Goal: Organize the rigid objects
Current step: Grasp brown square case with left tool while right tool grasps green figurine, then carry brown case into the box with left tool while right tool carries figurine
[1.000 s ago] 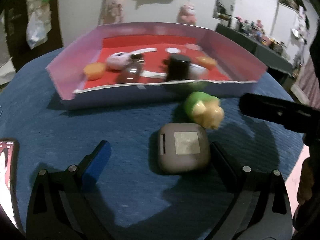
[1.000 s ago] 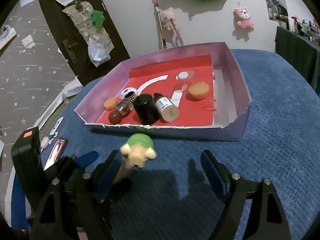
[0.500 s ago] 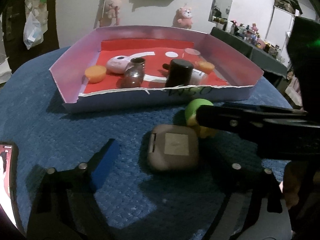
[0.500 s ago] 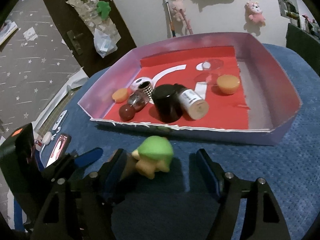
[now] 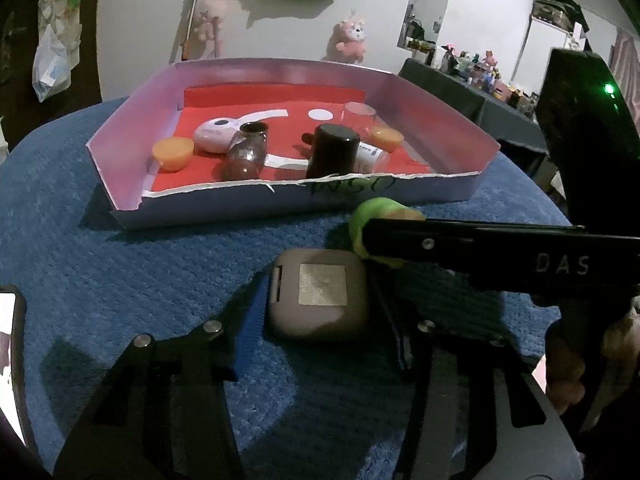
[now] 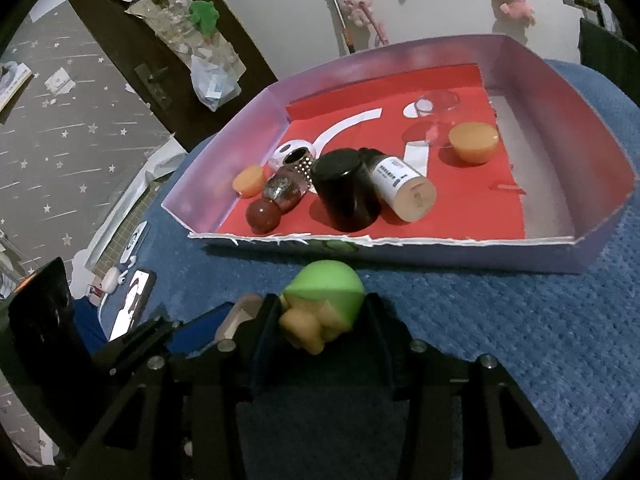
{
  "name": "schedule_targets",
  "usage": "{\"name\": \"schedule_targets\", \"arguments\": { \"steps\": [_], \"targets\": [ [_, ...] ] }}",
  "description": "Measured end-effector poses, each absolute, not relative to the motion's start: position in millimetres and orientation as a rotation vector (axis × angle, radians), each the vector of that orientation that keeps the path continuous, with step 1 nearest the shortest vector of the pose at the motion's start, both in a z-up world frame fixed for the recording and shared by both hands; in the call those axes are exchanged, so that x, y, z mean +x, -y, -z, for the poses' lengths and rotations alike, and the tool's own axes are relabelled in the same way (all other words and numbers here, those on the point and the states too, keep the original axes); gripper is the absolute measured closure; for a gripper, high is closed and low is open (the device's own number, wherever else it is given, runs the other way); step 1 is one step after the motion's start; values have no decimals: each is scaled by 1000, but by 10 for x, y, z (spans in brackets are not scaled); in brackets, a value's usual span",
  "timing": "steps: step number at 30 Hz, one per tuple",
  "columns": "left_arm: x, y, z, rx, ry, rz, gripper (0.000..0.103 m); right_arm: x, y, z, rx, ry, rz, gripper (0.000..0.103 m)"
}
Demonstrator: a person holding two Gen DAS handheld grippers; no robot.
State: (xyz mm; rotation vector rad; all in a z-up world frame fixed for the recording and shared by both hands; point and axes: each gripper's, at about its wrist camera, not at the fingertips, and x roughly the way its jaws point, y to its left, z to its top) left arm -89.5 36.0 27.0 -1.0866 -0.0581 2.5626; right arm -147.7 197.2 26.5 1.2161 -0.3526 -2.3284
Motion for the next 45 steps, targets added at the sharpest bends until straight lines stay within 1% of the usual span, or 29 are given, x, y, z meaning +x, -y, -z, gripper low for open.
{"name": "schedule_targets", "arguments": {
  "steps": [8, 24, 30, 45],
  "targets": [
    [-856, -339, -359, -1068, 70, -2575, 55, -1382, -2069, -389, 1172, 362, 2340, 61],
    [-803, -290, -437, -1049, 98, -2589, 55, -1190, -2193, -550, 1094, 404, 2336, 61],
    [-743, -262, -541, -1003, 93, -2609, 55, -1164, -2200, -574, 1082, 409, 2334, 61],
    [-835, -141, -627, -983, 118, -2621, 55, -1170, -2195, -631, 1062, 408, 2339, 61]
  ]
}}
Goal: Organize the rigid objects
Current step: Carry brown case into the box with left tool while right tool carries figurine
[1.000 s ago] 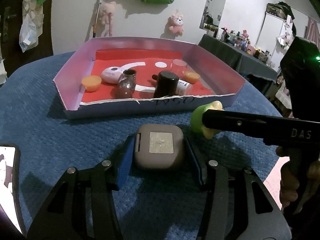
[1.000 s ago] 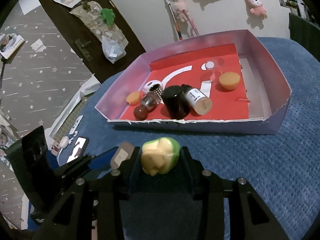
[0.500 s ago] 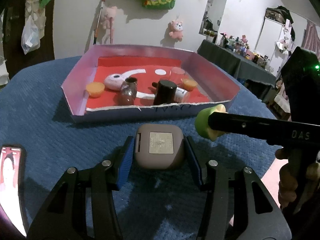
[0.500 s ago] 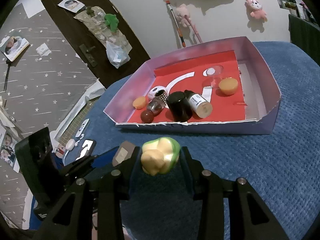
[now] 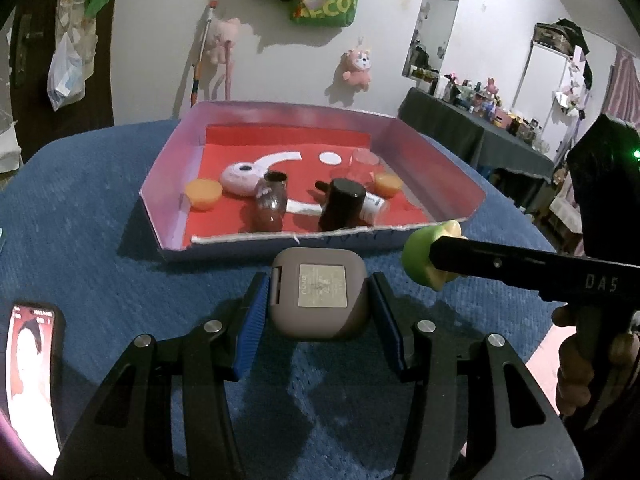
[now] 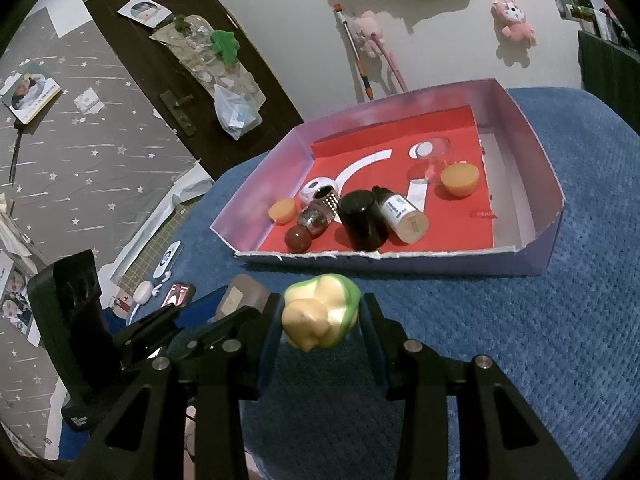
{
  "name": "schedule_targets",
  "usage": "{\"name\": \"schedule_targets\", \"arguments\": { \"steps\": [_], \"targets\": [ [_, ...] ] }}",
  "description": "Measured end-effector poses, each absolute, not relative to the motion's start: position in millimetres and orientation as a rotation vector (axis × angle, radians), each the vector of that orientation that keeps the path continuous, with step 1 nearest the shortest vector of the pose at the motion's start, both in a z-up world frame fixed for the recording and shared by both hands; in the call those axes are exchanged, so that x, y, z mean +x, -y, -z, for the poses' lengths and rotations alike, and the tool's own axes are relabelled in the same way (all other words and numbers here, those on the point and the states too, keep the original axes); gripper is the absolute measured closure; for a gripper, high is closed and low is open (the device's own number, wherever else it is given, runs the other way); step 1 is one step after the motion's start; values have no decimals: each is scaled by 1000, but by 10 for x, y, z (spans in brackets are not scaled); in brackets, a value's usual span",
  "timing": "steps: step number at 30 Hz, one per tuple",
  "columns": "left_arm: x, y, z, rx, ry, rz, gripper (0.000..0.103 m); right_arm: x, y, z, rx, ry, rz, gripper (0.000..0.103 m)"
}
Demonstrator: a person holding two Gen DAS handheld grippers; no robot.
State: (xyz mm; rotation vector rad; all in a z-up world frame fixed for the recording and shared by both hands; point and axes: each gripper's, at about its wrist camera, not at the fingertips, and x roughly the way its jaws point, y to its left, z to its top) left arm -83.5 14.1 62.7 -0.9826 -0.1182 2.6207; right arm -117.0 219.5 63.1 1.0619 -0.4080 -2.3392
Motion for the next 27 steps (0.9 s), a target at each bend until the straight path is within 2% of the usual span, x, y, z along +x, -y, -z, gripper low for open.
{"name": "schedule_targets", "arguments": {
  "steps": [19, 27],
  "targets": [
    [-1337, -200, -684, -1039, 118, -2602, 55, -1447, -2314, -736, 1051, 392, 2395, 62],
    [-1531, -267, -636, -1063, 93, -2589, 55, -1609, -2358, -752, 1059, 321, 2458, 62]
  ]
}}
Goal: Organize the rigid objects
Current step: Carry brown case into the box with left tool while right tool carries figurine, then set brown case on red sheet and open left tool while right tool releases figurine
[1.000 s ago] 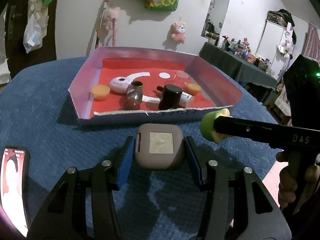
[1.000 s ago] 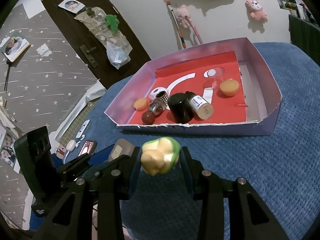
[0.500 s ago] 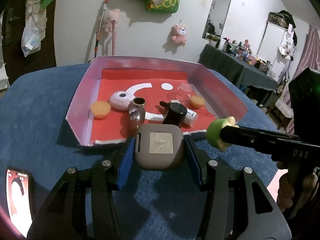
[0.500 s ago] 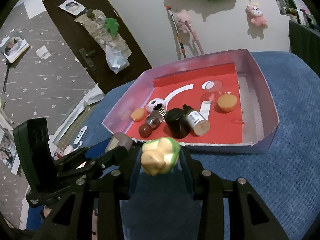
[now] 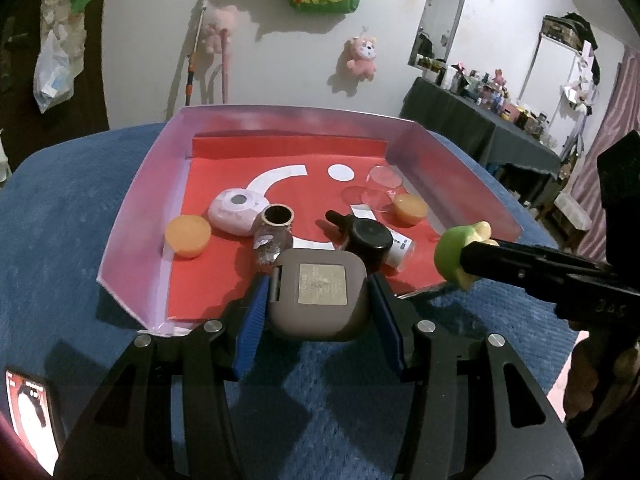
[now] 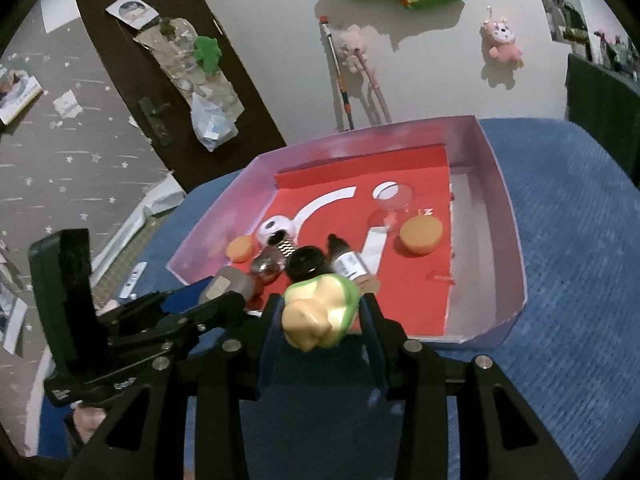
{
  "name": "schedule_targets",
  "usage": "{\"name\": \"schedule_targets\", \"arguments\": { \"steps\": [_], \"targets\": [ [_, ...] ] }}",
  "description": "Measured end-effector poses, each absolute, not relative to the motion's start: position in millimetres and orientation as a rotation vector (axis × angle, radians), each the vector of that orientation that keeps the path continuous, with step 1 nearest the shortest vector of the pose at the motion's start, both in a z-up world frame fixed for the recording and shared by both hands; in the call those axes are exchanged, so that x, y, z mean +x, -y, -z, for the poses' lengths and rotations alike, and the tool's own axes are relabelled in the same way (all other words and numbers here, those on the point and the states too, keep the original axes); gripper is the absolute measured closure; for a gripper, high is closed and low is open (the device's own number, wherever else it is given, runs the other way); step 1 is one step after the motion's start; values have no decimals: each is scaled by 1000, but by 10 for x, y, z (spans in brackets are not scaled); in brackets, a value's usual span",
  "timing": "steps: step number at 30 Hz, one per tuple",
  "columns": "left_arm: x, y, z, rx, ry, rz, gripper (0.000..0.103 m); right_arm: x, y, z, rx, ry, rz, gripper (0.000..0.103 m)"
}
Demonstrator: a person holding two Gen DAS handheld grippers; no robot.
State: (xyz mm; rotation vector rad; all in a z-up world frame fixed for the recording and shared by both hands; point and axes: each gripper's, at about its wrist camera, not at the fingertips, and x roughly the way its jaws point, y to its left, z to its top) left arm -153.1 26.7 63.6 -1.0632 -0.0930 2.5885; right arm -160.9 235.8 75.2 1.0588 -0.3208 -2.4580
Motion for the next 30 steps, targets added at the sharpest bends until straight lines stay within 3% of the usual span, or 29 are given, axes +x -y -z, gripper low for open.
{"name": "schedule_targets", "arguments": {
  "steps": [14, 30],
  "targets": [
    [-1904, -418, -569, -1171, 6, -2509, 55, -1906, -2339, -574, 1162, 197, 2511, 62],
    [-2143, -331, -289, -1235, 34, -2543, 55, -2134, -2183, -454, 1194, 146, 2518, 61]
  ]
}}
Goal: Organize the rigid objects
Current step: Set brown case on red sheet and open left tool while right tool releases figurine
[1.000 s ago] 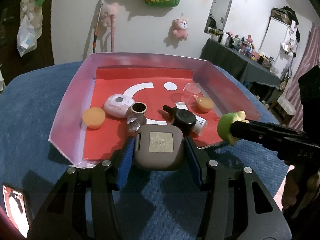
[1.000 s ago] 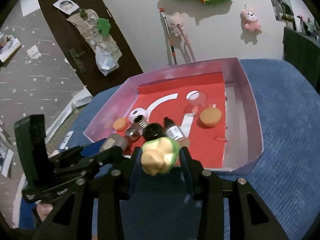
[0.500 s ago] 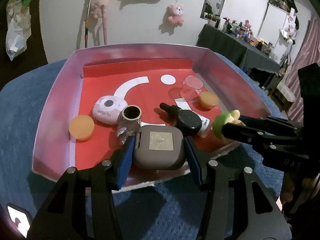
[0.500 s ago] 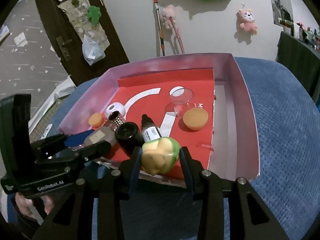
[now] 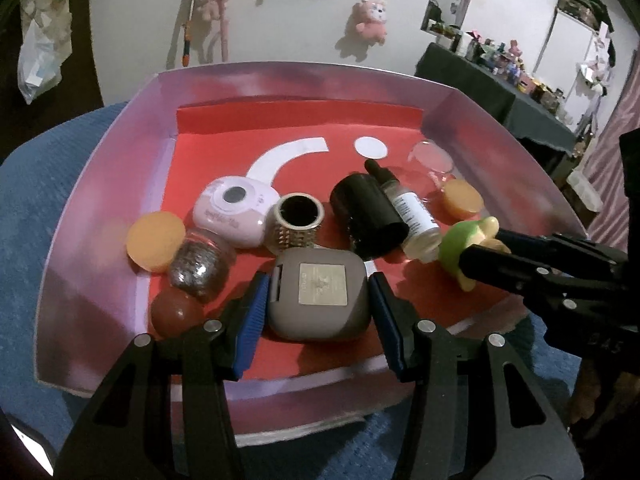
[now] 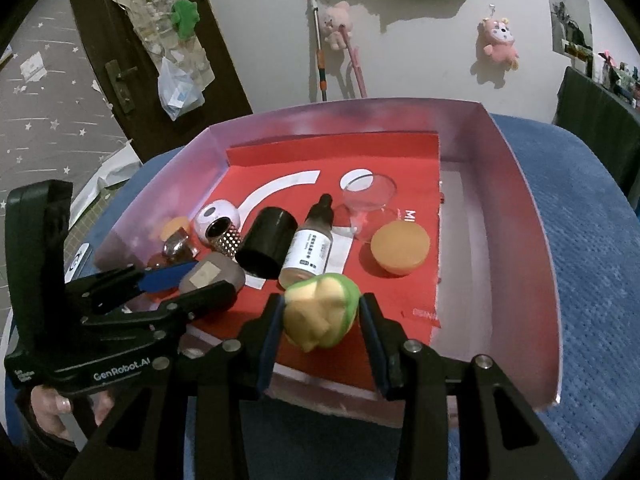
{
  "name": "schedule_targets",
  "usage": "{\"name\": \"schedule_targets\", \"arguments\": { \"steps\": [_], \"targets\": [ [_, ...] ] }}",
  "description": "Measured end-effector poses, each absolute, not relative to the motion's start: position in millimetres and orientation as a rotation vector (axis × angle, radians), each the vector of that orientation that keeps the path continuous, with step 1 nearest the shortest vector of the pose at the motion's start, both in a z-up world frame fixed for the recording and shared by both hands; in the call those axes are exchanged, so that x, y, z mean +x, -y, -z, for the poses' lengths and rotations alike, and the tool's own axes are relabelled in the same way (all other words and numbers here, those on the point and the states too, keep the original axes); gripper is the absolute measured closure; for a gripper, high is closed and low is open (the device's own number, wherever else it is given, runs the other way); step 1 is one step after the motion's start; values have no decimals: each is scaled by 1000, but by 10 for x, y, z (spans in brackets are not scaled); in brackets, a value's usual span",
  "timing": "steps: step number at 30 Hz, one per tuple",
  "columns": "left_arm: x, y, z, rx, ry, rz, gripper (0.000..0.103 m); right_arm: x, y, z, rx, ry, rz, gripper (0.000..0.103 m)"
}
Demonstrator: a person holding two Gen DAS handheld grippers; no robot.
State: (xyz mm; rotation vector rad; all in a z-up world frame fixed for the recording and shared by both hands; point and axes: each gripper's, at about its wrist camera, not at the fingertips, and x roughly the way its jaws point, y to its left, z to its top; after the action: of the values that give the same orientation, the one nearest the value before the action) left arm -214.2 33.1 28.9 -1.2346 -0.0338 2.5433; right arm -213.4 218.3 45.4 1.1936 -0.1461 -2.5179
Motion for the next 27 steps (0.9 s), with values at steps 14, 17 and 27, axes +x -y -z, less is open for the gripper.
{"name": "schedule_targets", "arguments": {
  "steps": [14, 17, 27],
  "targets": [
    [-2168, -294, -296, -1232, 64, -2555, 54, -2230, -2100, -435, 1168, 123, 2539, 61],
    [-2172, -295, -299, -1233, 63, -2557, 54, -2228, -2098, -439, 1167, 128, 2540, 61],
    [-2136, -292, -353, -1233, 40, -2576, 54, -2189, -2092, -452, 1153, 137, 2543, 60]
  ]
}}
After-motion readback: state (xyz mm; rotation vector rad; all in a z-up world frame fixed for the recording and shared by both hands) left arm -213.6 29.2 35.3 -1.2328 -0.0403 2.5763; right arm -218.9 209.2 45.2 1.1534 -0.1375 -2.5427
